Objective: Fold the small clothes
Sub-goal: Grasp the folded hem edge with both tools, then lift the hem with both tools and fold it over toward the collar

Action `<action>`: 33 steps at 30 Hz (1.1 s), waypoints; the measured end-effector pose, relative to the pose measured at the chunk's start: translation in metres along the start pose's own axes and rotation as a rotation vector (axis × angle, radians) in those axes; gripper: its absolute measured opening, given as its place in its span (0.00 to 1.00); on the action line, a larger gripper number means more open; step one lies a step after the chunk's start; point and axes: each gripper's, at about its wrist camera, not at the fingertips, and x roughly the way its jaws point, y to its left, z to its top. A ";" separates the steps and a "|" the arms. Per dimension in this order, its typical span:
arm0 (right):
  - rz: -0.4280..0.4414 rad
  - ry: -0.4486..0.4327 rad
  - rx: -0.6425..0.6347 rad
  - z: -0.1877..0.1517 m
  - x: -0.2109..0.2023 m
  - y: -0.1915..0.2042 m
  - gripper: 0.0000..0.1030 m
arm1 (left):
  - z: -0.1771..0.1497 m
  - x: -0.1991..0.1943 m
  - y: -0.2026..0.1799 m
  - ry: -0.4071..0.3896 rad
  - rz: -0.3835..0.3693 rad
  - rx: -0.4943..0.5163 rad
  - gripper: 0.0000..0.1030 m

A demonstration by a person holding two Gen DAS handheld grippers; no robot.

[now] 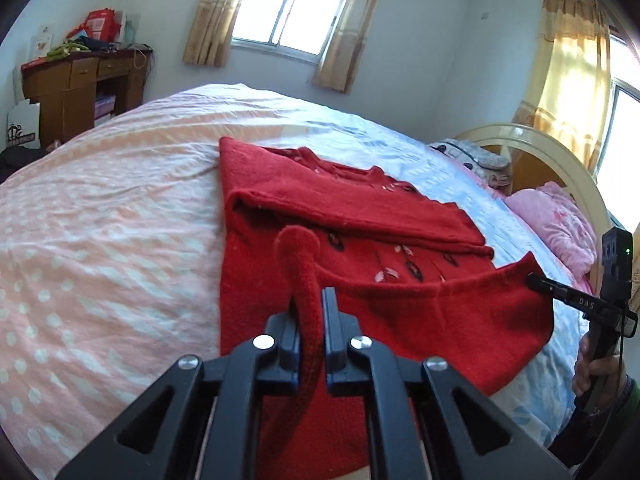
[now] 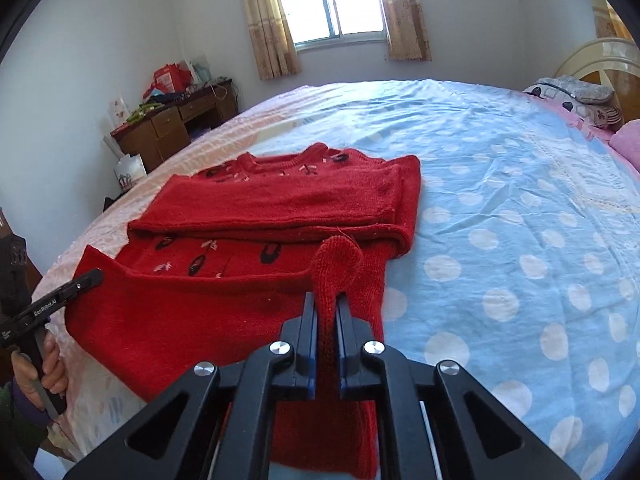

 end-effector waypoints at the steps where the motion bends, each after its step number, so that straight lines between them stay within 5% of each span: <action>1: 0.007 -0.006 0.012 -0.001 -0.004 0.000 0.05 | 0.000 0.002 0.000 0.013 0.000 -0.001 0.08; 12: 0.024 -0.091 -0.018 0.041 -0.025 0.010 0.05 | 0.047 -0.002 0.002 -0.021 0.022 -0.038 0.07; 22: -0.006 -0.092 -0.067 0.052 -0.015 0.017 0.05 | 0.058 0.013 0.006 0.002 0.032 -0.043 0.06; 33: -0.049 -0.134 -0.071 0.120 0.021 0.001 0.05 | 0.124 0.048 0.023 -0.014 0.104 -0.065 0.06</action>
